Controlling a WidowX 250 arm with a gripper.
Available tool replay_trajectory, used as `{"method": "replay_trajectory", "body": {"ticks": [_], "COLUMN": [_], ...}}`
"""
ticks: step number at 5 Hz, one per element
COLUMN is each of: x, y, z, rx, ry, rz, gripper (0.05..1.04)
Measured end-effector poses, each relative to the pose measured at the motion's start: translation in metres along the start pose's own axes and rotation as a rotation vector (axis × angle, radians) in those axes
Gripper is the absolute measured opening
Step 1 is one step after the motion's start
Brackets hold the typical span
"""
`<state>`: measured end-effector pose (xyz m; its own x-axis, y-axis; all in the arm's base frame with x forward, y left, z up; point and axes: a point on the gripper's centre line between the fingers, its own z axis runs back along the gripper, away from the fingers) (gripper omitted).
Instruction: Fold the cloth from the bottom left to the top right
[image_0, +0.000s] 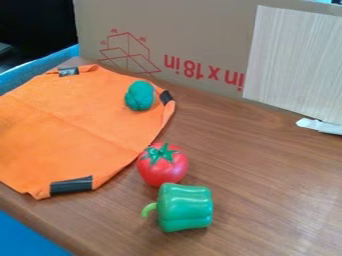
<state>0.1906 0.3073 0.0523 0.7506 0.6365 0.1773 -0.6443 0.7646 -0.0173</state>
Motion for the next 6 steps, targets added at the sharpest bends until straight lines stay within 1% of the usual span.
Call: {"method": "replay_trajectory", "body": {"ticks": [1, 2, 3, 4, 5, 6], "x": [0.000, -0.004, -0.008, -0.007, -0.002, 0.007], "y": [-0.001, -0.006, -0.017, -0.037, -0.060, -0.083], "z": [0.000, 0.000, 0.005, 0.019, 0.031, 0.043], "rx": [-0.002, -0.025, -0.062, -0.083, -0.085, -0.092], "ry": [-0.001, 0.013, 0.042, 0.049, 0.090, 0.110], "rz": [0.007, -0.008, -0.029, -0.053, -0.050, -0.039], "gripper": [0.368, 0.161, 0.072, 0.062, 0.062, 0.062]}}
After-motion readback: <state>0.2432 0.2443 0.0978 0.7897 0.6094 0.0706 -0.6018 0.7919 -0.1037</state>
